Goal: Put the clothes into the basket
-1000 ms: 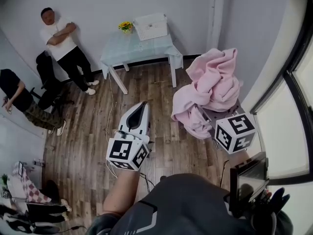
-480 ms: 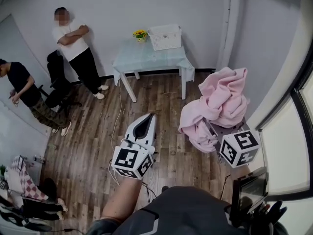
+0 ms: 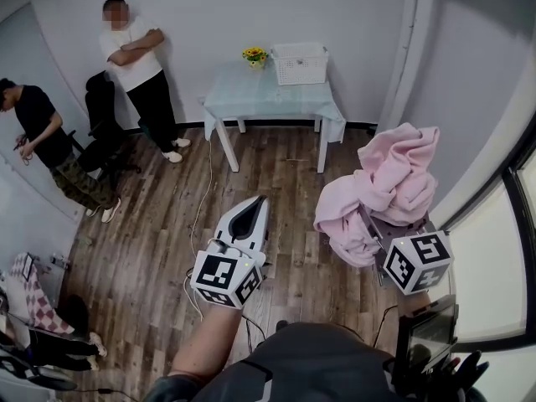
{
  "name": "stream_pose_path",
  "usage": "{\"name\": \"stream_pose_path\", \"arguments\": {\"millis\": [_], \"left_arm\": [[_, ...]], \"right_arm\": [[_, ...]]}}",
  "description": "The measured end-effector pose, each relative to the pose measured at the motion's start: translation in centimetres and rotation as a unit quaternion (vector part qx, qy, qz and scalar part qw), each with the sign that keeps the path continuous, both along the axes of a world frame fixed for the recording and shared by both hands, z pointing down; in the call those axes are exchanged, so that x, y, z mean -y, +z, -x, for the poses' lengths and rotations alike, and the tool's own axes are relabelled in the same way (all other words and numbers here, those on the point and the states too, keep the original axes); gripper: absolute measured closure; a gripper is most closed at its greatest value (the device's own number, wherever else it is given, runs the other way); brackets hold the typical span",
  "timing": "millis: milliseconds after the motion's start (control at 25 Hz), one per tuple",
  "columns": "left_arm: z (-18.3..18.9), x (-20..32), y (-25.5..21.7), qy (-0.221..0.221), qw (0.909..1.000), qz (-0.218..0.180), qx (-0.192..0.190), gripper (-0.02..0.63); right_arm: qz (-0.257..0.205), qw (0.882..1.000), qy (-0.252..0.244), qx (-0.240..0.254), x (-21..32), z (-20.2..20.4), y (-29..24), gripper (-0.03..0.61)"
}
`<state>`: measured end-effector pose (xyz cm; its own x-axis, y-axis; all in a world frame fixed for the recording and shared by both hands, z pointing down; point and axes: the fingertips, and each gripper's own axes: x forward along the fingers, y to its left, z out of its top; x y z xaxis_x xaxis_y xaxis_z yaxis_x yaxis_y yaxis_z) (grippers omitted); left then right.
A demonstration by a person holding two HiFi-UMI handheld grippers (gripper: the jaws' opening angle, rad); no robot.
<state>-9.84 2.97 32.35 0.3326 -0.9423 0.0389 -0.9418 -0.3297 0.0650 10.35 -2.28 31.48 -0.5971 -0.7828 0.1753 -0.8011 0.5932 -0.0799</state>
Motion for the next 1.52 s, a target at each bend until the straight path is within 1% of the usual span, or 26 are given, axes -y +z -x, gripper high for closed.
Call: {"name": "stream_pose_path", "arguments": {"millis": [120,320,480,600,760,920,1040,1200,1240,1320,1520], "left_arm": [[1.7,0.1,0.6,-0.003,1.0,-0.002,-0.008,0.604],[2.8,1.1,2.1,0.015,0.9998,0.008,-0.015,0.604],[3.5,2.1,1.9,0.019,0.9996,0.004,-0.018,0.604],[4.1,2.2,1.9,0.026,0.9994,0.009,-0.02,0.604],[6.0,2.3,0.9,0.025,0.9996,0.012,-0.01,0.604],[6.7,5.3,1.7,0.007,0.9999,0.013,-0.001,0.604],[6.8,8.8,2.1,0.001,0.9998,0.018,0.01,0.604],[6.1,17.8,1.7,-0.005,0.9994,0.029,0.018,0.604],[6.0,19.5,1.8,-0.005,0.9994,0.03,0.019,0.604],[5.9,20.6,2.0,-0.004,0.9994,0.029,0.02,0.604],[5.4,19.9,0.9,0.006,0.9995,0.01,0.029,0.604]], "right_arm": [[0.005,1.0,0.004,-0.007,-0.3,1.2,0.7,0.255],[0.027,1.0,0.015,-0.003,0.1,2.7,2.3,0.255],[0.022,1.0,0.007,-0.011,0.9,4.1,1.6,0.255],[0.017,1.0,-0.001,-0.012,1.0,5.3,1.1,0.255],[0.012,1.0,-0.007,-0.004,1.6,7.4,0.1,0.255],[0.019,1.0,-0.008,0.015,5.4,7.5,1.7,0.255],[0.023,0.999,-0.01,0.022,9.1,7.3,2.5,0.255],[0.03,0.999,-0.017,0.027,18.5,6.9,2.5,0.255],[0.031,0.999,-0.018,0.028,20.2,6.8,2.6,0.255],[0.028,0.999,-0.017,0.029,21.2,6.7,2.8,0.255],[0.014,0.999,-0.013,0.027,20.3,6.6,1.9,0.255]]}}
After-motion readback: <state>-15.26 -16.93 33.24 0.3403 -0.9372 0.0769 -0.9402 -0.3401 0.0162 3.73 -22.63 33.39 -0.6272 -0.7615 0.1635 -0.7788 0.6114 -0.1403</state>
